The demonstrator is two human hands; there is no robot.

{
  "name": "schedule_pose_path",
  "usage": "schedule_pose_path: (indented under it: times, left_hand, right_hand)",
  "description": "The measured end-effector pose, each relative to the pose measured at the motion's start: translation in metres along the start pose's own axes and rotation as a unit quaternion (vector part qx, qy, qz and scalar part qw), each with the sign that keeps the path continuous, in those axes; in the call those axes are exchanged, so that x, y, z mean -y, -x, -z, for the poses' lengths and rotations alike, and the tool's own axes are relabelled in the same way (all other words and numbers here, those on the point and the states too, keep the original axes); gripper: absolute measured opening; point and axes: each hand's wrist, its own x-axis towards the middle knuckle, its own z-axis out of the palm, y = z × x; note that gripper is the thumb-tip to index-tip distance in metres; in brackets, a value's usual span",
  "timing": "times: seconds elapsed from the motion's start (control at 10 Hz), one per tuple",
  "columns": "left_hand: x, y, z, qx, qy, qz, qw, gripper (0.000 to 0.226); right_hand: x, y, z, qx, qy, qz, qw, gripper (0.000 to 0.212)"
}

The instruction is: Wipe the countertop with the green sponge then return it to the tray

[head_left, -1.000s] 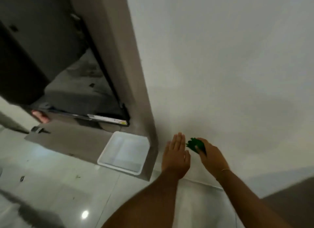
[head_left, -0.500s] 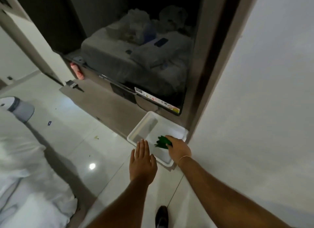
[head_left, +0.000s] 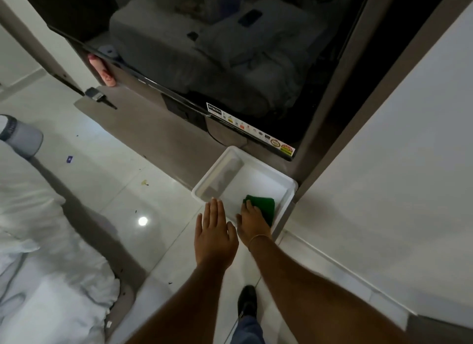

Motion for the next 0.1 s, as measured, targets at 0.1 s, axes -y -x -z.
schedule_pose_path:
  times: [0.1]
  left_hand:
    - [-0.0176,-0.002,0.0059,0.02,0.001,-0.02,1.0,0.069]
  right_hand:
    - [-0.0098,0.0065,0.0134,-0.019,-0.038,0.013,0.999,0.057]
